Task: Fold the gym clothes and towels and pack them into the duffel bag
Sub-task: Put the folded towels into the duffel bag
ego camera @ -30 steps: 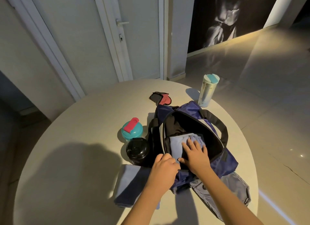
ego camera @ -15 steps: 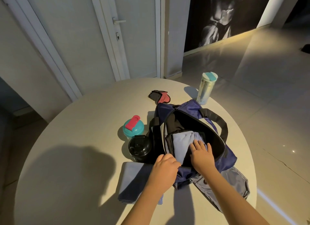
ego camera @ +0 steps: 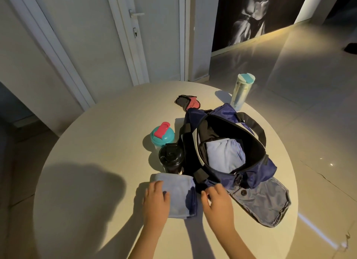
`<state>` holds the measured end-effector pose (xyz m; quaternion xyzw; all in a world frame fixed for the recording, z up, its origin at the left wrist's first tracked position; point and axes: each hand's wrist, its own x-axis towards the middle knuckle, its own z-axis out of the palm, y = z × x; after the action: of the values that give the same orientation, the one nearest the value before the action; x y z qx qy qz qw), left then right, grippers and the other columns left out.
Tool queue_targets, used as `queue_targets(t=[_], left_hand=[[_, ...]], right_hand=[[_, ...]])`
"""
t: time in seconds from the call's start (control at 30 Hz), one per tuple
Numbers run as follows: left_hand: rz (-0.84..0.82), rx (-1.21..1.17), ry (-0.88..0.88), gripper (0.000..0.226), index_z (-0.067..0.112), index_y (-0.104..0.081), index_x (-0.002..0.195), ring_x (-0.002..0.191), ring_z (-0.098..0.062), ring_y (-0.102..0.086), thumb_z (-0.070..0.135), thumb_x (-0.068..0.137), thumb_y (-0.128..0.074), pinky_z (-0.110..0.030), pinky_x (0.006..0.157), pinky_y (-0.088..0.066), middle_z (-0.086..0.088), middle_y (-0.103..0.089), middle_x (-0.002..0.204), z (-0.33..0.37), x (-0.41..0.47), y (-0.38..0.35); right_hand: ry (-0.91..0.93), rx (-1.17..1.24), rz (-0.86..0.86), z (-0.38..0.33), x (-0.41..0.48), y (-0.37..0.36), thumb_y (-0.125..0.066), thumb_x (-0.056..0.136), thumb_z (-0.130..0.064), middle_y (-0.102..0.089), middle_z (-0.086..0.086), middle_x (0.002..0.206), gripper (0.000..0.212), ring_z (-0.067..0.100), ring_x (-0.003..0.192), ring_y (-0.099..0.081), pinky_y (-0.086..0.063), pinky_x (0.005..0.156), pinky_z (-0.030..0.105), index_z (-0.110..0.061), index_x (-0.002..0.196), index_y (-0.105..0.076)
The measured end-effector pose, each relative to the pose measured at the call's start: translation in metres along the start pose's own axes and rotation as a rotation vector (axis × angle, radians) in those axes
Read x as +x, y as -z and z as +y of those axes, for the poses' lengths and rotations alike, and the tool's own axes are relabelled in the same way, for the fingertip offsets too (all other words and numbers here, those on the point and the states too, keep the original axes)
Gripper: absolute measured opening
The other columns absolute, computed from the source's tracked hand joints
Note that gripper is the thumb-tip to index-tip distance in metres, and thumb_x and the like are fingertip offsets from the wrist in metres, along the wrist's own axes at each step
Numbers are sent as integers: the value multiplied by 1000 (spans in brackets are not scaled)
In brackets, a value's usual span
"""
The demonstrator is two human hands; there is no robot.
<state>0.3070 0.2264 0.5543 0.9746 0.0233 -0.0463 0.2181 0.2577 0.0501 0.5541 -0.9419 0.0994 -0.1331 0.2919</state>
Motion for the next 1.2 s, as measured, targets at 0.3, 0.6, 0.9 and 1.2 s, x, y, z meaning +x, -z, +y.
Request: queue_targets(t=[0.3,0.6,0.9,1.2], left_hand=[[-266,-359,389,40,-3,-57,105,88,-27,-56,34,90,-60,-26,62,-37,-15,-62,102,-9,33,-5],[-474,-619,348,39,18,-48,123,98,-22,-55,22,88,-64,-34,79,-45,0,-56,103,-9,22,18],[-604,-968,79,67,31,-53,118,105,-16,-64,33,55,-77,-42,92,-53,5,-67,113,-3,1,77],[-466,-801,-117,34,25,-56,107,97,-13,-61,51,85,-56,-40,88,-52,2,-63,103,77,29,72]], right_hand=[[-448,240,-460,-11,0,-58,-59,89,-32,-54,1,96,24,17,81,-49,-37,65,30,-19,101,-43],[-353,406,-261,-11,-7,-45,-71,81,-30,-53,-4,119,52,7,106,-49,-39,85,17,-15,126,-50],[-412,980,-487,-34,6,28,-77,70,-39,-65,-4,118,66,7,103,-64,-53,76,20,-23,127,-48],[-390,919,-41,-34,46,97,-58,91,-19,-57,-18,104,28,-3,89,-57,-47,74,16,-34,112,-46]])
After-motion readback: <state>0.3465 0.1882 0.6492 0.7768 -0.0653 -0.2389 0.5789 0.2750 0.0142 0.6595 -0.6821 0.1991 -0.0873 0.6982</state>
